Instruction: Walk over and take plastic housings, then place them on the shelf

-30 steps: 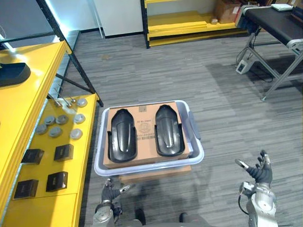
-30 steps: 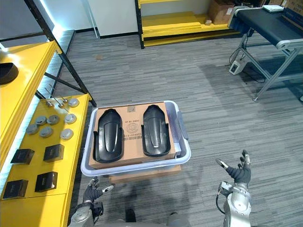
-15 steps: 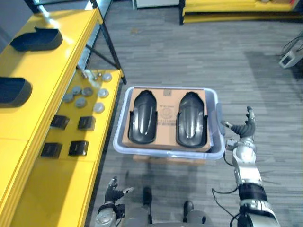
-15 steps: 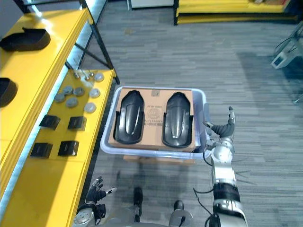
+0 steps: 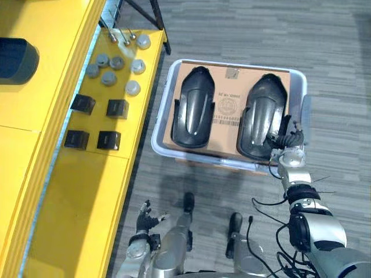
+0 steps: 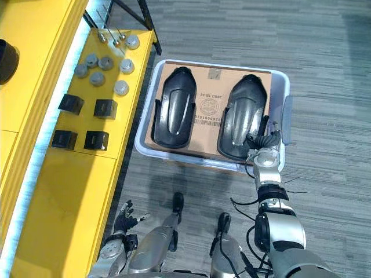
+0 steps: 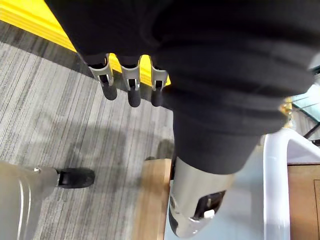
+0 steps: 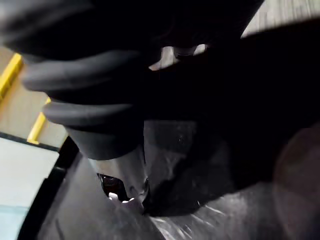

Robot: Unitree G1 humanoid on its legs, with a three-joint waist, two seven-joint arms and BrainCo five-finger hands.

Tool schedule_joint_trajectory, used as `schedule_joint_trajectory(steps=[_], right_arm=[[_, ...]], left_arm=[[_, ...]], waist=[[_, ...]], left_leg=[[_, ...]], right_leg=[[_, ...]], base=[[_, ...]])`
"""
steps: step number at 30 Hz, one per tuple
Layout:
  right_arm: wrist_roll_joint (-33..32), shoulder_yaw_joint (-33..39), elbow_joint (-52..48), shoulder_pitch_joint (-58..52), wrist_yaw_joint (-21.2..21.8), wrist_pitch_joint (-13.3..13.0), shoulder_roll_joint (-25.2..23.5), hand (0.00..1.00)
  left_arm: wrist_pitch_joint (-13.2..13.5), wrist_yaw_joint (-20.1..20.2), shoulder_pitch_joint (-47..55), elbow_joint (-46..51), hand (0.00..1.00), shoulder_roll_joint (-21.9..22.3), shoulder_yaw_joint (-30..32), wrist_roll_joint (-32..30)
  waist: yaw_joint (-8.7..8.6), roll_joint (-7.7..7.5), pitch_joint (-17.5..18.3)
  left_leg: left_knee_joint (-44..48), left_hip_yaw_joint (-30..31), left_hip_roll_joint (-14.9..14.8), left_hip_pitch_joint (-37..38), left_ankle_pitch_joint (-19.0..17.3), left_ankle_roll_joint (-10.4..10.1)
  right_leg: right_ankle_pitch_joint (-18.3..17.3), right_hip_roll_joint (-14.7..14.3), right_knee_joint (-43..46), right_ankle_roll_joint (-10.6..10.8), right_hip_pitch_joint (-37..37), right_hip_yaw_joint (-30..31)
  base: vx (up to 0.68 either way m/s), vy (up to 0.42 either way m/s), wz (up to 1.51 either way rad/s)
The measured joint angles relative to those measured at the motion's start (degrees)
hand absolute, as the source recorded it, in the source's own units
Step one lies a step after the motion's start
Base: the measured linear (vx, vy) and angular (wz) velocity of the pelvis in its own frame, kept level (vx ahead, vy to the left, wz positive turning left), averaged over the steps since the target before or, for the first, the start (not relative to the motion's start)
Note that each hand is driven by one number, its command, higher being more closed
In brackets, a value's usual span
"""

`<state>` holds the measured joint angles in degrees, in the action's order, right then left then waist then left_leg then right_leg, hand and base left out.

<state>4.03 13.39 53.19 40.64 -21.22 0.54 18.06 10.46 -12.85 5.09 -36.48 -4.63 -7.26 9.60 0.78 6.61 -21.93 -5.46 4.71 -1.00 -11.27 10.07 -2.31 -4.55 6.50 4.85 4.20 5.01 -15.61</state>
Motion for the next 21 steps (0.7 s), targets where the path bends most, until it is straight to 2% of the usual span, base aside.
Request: schedule_joint_trajectory(steps=[2,9,13,15,16,21], right_arm=[[-0.05,-0.1,0.03,0.01,0.05,-0.07,0.96,1.0],[-0.12,-0.22,-1.96,-0.8,0.09,0.0,1.62,1.0],[1.65,-0.48,-15.61,-8.4,-0.04,0.08,0.35,1.0],[4.28,-0.11,-26.66,-15.31,-0.93,0.14,-1.33,1.0],[4.74,-0.08,-27.77,-16.05,-1.11,0.14,-1.56,1.0],[12.86,0.31,-41.4,-26.12,-2.55,0.11,-5.49,1.0]], left_arm=[[0.03,-0.01,-0.51,0.02,0.0,0.0,-0.05,0.1],[0.02,0.0,-0.66,0.16,0.0,0.02,-0.16,1.02],[-0.07,0.01,-0.71,3.0,0.0,0.05,-0.65,1.0],[-0.14,0.01,-0.31,7.93,0.0,-0.01,-0.38,0.94],[-0.14,0.02,-0.19,8.57,0.0,-0.01,-0.34,0.94],[-0.1,0.04,3.21,23.98,0.0,-0.08,-0.27,0.76]], waist=[[-0.03,-0.03,-0.04],[-0.75,-0.34,-0.23],[-0.76,-0.64,-0.34],[-1.58,-0.78,-0.27],[-1.62,-0.85,-0.23],[-2.52,-3.34,2.3]], left_leg=[[-0.01,0.01,-0.02,-0.28,0.52,-0.76],[-0.05,-0.12,-0.65,-0.23,0.52,-0.77],[-0.05,-0.13,-0.75,-0.13,0.5,-0.79],[-0.04,-0.11,-0.6,0.77,0.49,-0.78],[-0.04,-0.2,-0.6,0.96,0.47,-0.77],[-0.09,-0.94,-1.24,3.18,-0.64,-0.73]], right_leg=[[0.0,0.11,0.0,0.0,0.14,-0.07],[0.12,-0.33,0.05,-0.18,0.23,0.07],[0.14,-0.16,0.23,-0.17,0.16,0.05],[0.14,0.13,0.2,-0.14,-0.88,-0.07],[0.13,0.12,0.19,-0.14,-1.04,0.04],[0.09,-0.38,-0.01,-0.15,-2.43,1.72]], base=[[0.0,0.0,0.0],[-0.01,-0.002,-0.01],[0.0,0.0,0.0],[0.0,0.0,0.0],[-0.01,0.006,-0.08],[-0.02,-0.011,-0.16]])
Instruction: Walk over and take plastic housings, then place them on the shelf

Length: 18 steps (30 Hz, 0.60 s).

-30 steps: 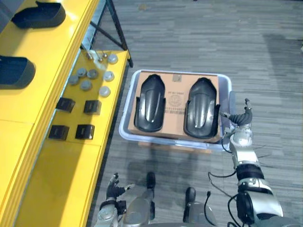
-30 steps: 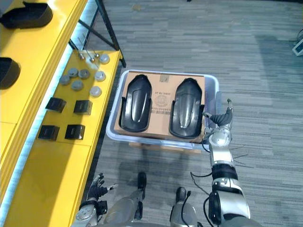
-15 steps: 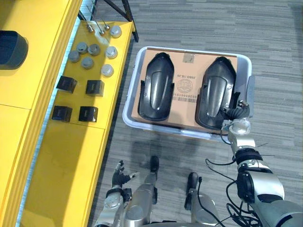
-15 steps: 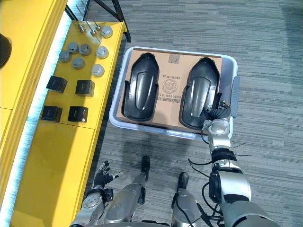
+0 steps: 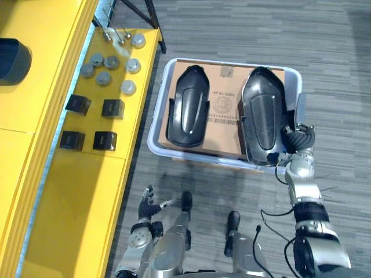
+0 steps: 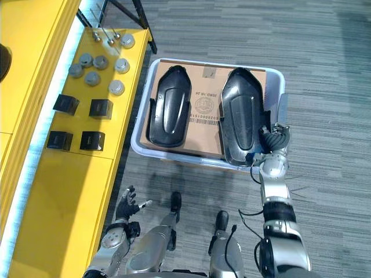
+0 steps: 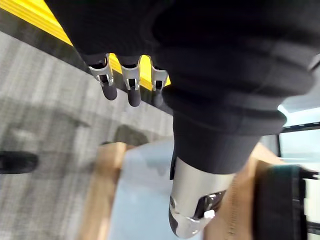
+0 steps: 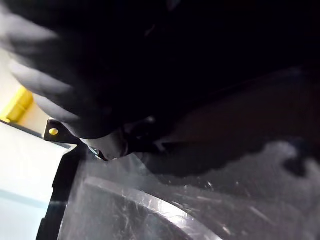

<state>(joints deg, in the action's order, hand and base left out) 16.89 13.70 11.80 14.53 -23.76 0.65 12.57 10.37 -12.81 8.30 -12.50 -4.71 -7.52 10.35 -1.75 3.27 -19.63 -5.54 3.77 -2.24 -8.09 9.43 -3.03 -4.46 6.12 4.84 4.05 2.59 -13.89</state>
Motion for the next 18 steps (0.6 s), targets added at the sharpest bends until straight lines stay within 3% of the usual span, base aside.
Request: schedule_joint_trajectory(steps=[2,7,13,18], right_arm=[[2.59,-0.24,-3.56,-2.88,-0.08,0.03,-1.51,1.0],[8.65,-3.51,-9.33,-5.93,-0.28,0.9,-4.33,1.0],[13.11,-11.43,-13.83,-6.35,-0.76,1.94,-8.17,1.0],[14.77,-17.35,-16.22,-6.36,-1.72,2.03,-11.07,1.0]], left_arm=[[-0.01,-0.01,1.0,5.23,0.0,0.36,-0.68,0.02],[0.18,-1.44,1.44,18.23,0.0,2.28,-4.67,0.02],[-0.03,-4.13,-3.39,20.04,0.0,3.64,-13.58,0.0],[-1.91,-6.33,-7.82,19.53,0.0,4.68,-18.0,-1.49]], waist=[[-0.76,-0.59,1.56],[-0.69,-0.62,5.39],[-0.54,-0.29,9.02],[-0.56,-0.4,11.18]], left_leg=[[-0.02,0.05,0.21,0.73,-0.15,0.1],[0.0,0.01,0.42,1.75,-0.17,0.13],[-0.11,0.11,0.36,3.27,-0.16,0.15],[-0.31,-0.42,0.29,4.31,-0.14,0.16]], right_leg=[[-0.28,0.04,-0.05,0.18,-0.77,-0.04],[-0.35,0.02,-0.03,0.26,-1.77,-0.01],[-0.35,-0.05,0.03,0.23,-3.28,-0.08],[-0.28,-0.05,0.17,0.18,-3.57,0.58]], base=[[0.0,0.0,0.0],[0.0,0.0,0.0],[-0.03,-0.002,0.01],[-0.04,0.0,-0.07]])
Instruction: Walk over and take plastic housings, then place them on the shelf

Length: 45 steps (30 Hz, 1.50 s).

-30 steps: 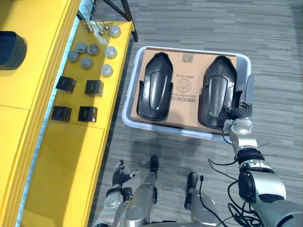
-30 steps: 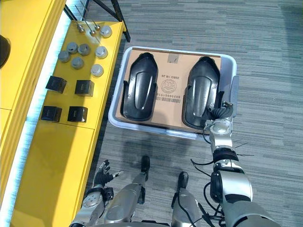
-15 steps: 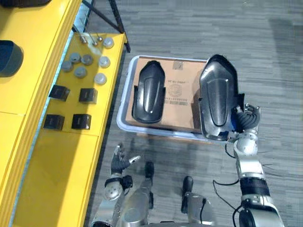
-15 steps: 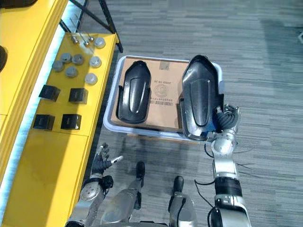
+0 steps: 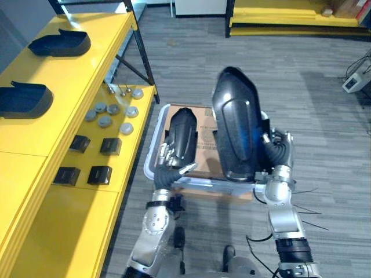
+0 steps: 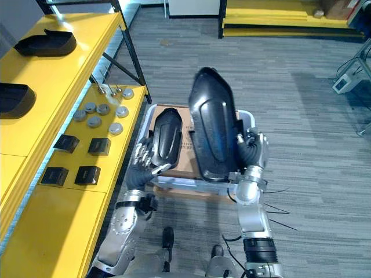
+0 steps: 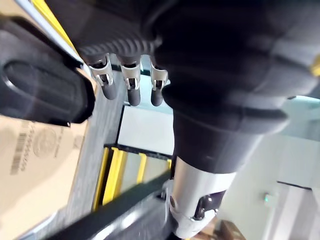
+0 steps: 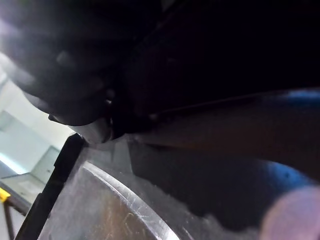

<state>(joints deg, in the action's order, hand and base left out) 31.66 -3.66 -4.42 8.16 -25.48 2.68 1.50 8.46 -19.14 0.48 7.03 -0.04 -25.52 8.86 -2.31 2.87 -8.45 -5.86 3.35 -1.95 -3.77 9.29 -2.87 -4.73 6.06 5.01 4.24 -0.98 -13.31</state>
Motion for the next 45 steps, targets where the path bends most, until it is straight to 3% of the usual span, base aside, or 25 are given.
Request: schedule_joint_trajectory(steps=[9,12,13,16,17,20,24,26,34,36,39,41,45], right_arm=[[-2.0,-10.28,-1.8,-3.81,-2.39,-1.03,-1.78,1.0],[-3.1,-10.68,-1.8,-4.63,-2.44,-1.07,-1.75,1.0],[-4.16,-11.07,-1.8,-4.81,-2.45,-1.24,-1.72,1.0],[-5.46,-12.27,-1.8,-6.11,-3.13,-1.25,-1.6,1.0],[-6.16,-12.43,-1.8,-6.33,-3.21,-1.25,-1.54,0.0],[-8.54,-13.51,-1.79,-6.42,-2.98,-1.84,-0.48,0.0],[-11.96,-17.7,-1.8,-6.76,0.25,-4.81,1.3,0.0],[-12.74,-17.67,-1.73,-6.95,1.42,-4.88,1.58,0.0],[-18.16,-17.47,-5.59,-6.93,7.11,-6.89,6.46,0.0],[-19.52,-15.97,-8.37,-6.91,7.99,-7.6,7.77,0.0],[-23.41,-10.0,-14.82,-6.82,9.47,-10.95,9.38,0.0],[-28.49,-3.8,-18.48,-6.78,9.67,-13.73,9.61,0.0],[-36.22,7.36,-19.52,-7.0,9.87,-16.03,8.93,0.0]], left_arm=[[-2.87,-7.28,-2.71,-6.55,0.0,0.25,-1.75,-0.5],[-2.98,-7.59,-2.74,-6.84,0.0,-0.01,-1.83,-0.5],[-3.0,-8.01,-2.75,-6.93,1.0,-0.23,-1.83,-0.42],[-2.99,-8.92,-2.78,-7.76,1.0,-0.29,-1.96,1.21],[-2.96,-8.99,-2.79,-7.84,1.0,-0.33,-2.06,2.2],[-2.93,-9.55,-3.2,-9.11,1.0,-0.69,-2.45,4.58],[-3.01,-9.7,-3.42,-10.01,1.0,-1.57,-0.7,5.2],[-3.01,-9.5,-3.42,-9.98,1.0,-2.33,-0.72,5.08],[-3.88,-8.17,-3.42,-9.29,1.0,-2.71,1.7,-1.86],[-4.1,-7.19,-3.35,-8.44,1.0,-2.32,2.83,-3.38],[-4.79,-6.91,-2.53,-8.11,1.0,-2.38,4.4,-6.52],[-5.42,-5.84,-0.9,-8.06,1.0,-2.4,5.98,-7.52],[-5.8,-5.49,2.16,-6.97,1.0,-2.32,8.72,-7.59]], waist=[[-0.09,-0.17,2.88],[-0.01,-0.26,3.61],[0.0,-0.28,3.87],[-0.02,-0.41,4.81],[-0.03,-0.44,4.98],[-0.1,-0.51,5.48],[-0.1,-0.85,6.68],[0.05,-0.95,7.17],[0.07,-1.45,7.7],[0.15,-1.46,7.71],[0.05,-1.46,7.71],[-0.05,-1.5,7.73],[-0.2,-1.52,7.74]], left_leg=[[-0.06,-1.09,-0.22,1.17,-0.02,-0.01],[-0.06,-1.4,-0.23,1.17,-0.02,-0.02],[-0.06,-1.76,-0.3,1.16,-0.02,-0.02],[-0.07,-2.01,-0.3,1.16,-0.04,-0.01],[-0.07,-2.05,-0.29,1.16,-0.04,-0.01],[-0.08,-2.1,-0.27,1.17,-0.04,0.0],[-0.08,-2.05,-0.36,1.16,-0.22,-0.25],[-0.08,-1.99,-0.33,1.17,-0.21,-0.24],[-0.09,-1.97,-0.32,1.57,-0.22,-0.25],[-0.09,-1.98,-0.33,1.57,-0.22,-0.25],[-0.09,-2.05,-0.39,1.67,-0.22,-0.25],[-0.09,-2.17,-0.52,1.74,-0.22,-0.24],[-0.09,-2.25,-0.86,1.72,-0.23,-0.25]], right_leg=[[0.25,-0.16,-0.44,-0.12,-0.73,1.01],[0.51,-0.17,-0.73,-0.13,-0.81,1.09],[0.94,-0.27,-1.22,-0.15,-0.84,1.43],[1.52,-0.3,-2.05,-0.04,-0.91,2.05],[1.65,-0.32,-2.25,0.06,-0.95,2.18],[1.82,-0.31,-2.39,0.24,-0.91,2.36],[2.4,-0.52,-3.24,-0.12,-1.29,2.38],[2.41,-0.51,-3.25,-0.12,-1.36,2.33],[2.39,-0.55,-3.21,-0.19,-1.84,2.35],[2.39,-0.57,-3.2,-0.19,-1.84,2.35],[2.4,-0.62,-3.19,-0.17,-1.85,2.46],[2.39,-0.75,-3.2,-0.17,-1.84,2.59],[2.26,-1.09,-3.25,-0.28,-1.77,2.65]], base=[[-0.02,-0.003,-0.05],[0.0,0.001,-0.02],[-0.02,0.004,-0.13],[-0.02,0.001,-0.11],[-0.02,0.0,-0.06],[-0.02,-0.001,-0.04],[0.0,-0.001,-0.01],[0.0,-0.006,0.02],[0.0,-0.001,0.0],[0.0,0.0,0.0],[0.0,-0.006,-0.01],[0.0,-0.01,-0.02],[0.0,0.0,0.0]])
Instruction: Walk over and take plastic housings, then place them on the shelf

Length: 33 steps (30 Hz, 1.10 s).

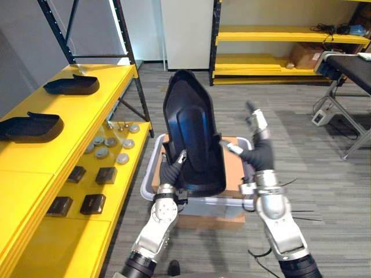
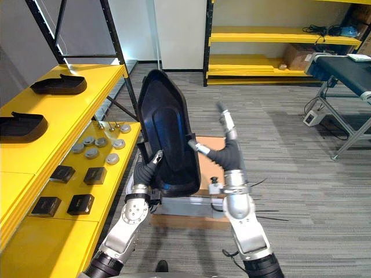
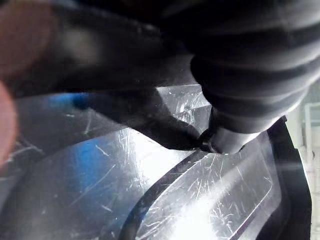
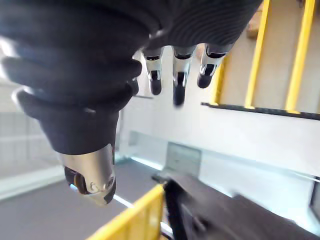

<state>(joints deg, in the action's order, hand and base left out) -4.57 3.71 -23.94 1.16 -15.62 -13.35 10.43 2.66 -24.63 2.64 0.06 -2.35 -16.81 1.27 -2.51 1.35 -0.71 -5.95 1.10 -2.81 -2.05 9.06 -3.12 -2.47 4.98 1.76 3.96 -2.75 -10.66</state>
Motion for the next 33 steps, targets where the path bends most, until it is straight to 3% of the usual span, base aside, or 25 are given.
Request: schedule_joint_trajectory(steps=[4,6,8,11,13,17,22,24,25,26,27,28,29,30,31,33], right_arm=[[-6.7,13.08,2.94,-1.93,-2.37,-2.77,-1.76,0.0],[-8.53,19.86,10.64,-4.75,-4.56,-3.7,-2.31,0.0],[-9.71,22.92,17.94,-7.13,-5.74,-3.48,-2.64,0.0],[-13.83,27.3,34.83,-12.02,-5.46,-0.73,-3.41,0.0],[-16.47,27.56,44.82,-13.97,-4.85,0.85,-3.32,0.0],[-17.75,27.17,64.59,-18.06,2.16,4.88,-5.42,0.0],[-17.29,22.45,73.39,-19.85,6.71,7.33,-8.82,0.0],[-16.79,19.16,73.38,-19.41,7.15,7.43,-9.51,0.0],[-16.12,17.35,73.01,-18.83,7.3,7.41,-10.03,0.0],[-15.44,16.83,72.76,-18.72,7.59,7.35,-10.88,0.0],[-15.12,16.91,73.07,-18.35,7.84,7.23,-11.33,0.0],[-14.89,16.57,73.18,-17.79,8.1,7.25,-11.57,0.0],[-14.34,16.5,73.18,-16.68,8.06,7.25,-10.55,0.0],[-13.67,16.05,73.11,-16.24,8.05,7.23,-9.53,0.0],[-12.25,15.94,74.71,-11.55,8.07,7.56,-8.34,0.0],[-11.55,15.92,74.7,-10.77,8.1,7.53,-9.51,0.0]], left_arm=[[0.01,0.83,2.87,3.82,1.0,0.32,3.31,0.0],[0.09,0.87,4.05,5.66,1.0,1.09,5.22,0.02],[0.19,0.85,5.37,7.29,1.0,1.17,6.34,0.11],[0.89,0.9,8.34,9.78,1.0,1.22,7.97,0.2],[1.4,1.04,9.32,10.07,1.0,1.17,8.21,0.26],[2.78,3.6,10.44,10.43,1.0,1.24,8.45,0.36],[3.6,5.81,15.07,14.47,1.0,1.32,8.61,1.02],[3.92,6.27,15.19,14.94,1.0,2.18,8.57,1.59],[3.97,6.3,15.17,15.63,1.0,2.56,8.52,2.2],[3.97,6.5,14.84,15.78,1.0,2.92,8.11,2.78],[4.03,6.72,14.67,15.98,1.0,3.18,8.15,2.83],[4.38,6.75,14.43,16.09,1.0,3.74,8.0,3.16],[4.41,6.71,14.34,15.65,1.0,4.34,7.51,3.71],[4.58,6.79,13.82,14.61,1.0,4.34,7.13,4.05],[4.96,7.05,11.01,11.86,1.0,2.98,5.6,5.42],[5.02,7.15,9.65,10.07,1.0,2.02,4.61,5.51]], waist=[[-0.37,0.0,0.01],[-0.64,-0.01,0.02],[-1.07,0.0,0.02],[-1.57,0.47,0.31],[-1.55,1.05,0.64],[-1.45,1.36,0.7],[-0.74,0.67,0.16],[0.28,0.31,-1.22],[0.23,-0.2,-2.4],[0.25,-1.22,-3.08],[0.28,-2.44,-3.59],[0.37,-2.62,-4.67],[0.27,-1.85,-5.08],[-0.03,-1.17,-5.01],[0.15,-2.03,-5.64],[0.12,-2.56,-5.73]], left_leg=[[0.0,-0.03,-0.16,-0.15,-0.03,-0.01],[0.0,0.03,-0.14,-0.44,-0.04,-0.01],[0.0,0.08,-0.12,-0.64,-0.04,-0.01],[0.0,0.24,-0.11,-1.05,-0.09,0.05],[0.01,0.24,-0.15,-1.22,-0.25,-0.08],[0.02,0.56,-0.22,-0.84,-0.33,-0.14],[0.06,0.62,-0.08,0.76,-1.68,0.12],[2.06,2.25,0.21,-0.79,-1.81,0.3],[4.86,2.55,0.51,-3.51,-3.08,1.72],[6.39,-0.11,1.08,-5.94,-6.8,7.01],[8.65,-3.62,1.03,-6.92,-7.83,8.58],[15.25,-12.22,-0.93,-10.07,-9.1,10.3],[21.13,-23.02,-4.17,-11.4,-10.82,11.16],[21.83,-30.43,-6.04,-10.1,-12.55,9.65],[20.04,-35.04,-2.92,-9.53,-12.82,9.14],[19.64,-34.18,-1.04,-9.65,-13.11,9.6]], right_leg=[[-0.19,-0.23,-0.29,-0.12,0.02,-0.13],[-0.18,-0.23,-0.67,-0.2,0.07,-0.22],[-0.15,-0.23,-0.85,-0.21,0.11,-0.32],[0.01,-0.25,-0.87,0.05,0.2,-0.49],[0.23,-0.26,-0.83,-0.2,0.11,-0.49],[-1.03,-0.25,0.86,-0.21,-0.13,-1.53],[-4.22,-0.02,4.65,0.11,-1.02,-2.17],[-5.11,0.31,6.53,0.31,-0.87,-4.3],[-5.98,1.01,7.98,0.4,-0.75,-8.27],[-6.31,2.55,8.44,0.52,-0.97,-13.37],[-6.46,4.41,8.14,0.3,-0.74,-15.6],[-7.13,5.9,9.25,-0.11,-0.98,-20.6],[-8.52,7.12,10.98,0.42,-2.08,-26.05],[-9.34,7.74,12.2,1.53,-3.33,-30.1],[-10.15,11.38,13.46,4.12,-4.92,-35.41],[-10.04,11.45,11.43,4.24,-5.49,-34.57]], base=[[0.0,0.0,0.0],[0.0,0.0,0.0],[0.0,0.0,0.03],[0.0,0.0,0.0],[0.02,-0.008,0.01],[0.01,-0.022,0.12],[-0.03,-0.022,0.11],[-0.07,-0.014,0.71],[-0.09,-0.018,1.64],[-0.08,0.011,1.96],[-0.08,0.043,2.18],[-0.03,0.082,2.28],[0.04,0.098,2.49],[0.3,0.24,3.16],[0.32,0.258,2.39],[0.22,0.165,1.09]])
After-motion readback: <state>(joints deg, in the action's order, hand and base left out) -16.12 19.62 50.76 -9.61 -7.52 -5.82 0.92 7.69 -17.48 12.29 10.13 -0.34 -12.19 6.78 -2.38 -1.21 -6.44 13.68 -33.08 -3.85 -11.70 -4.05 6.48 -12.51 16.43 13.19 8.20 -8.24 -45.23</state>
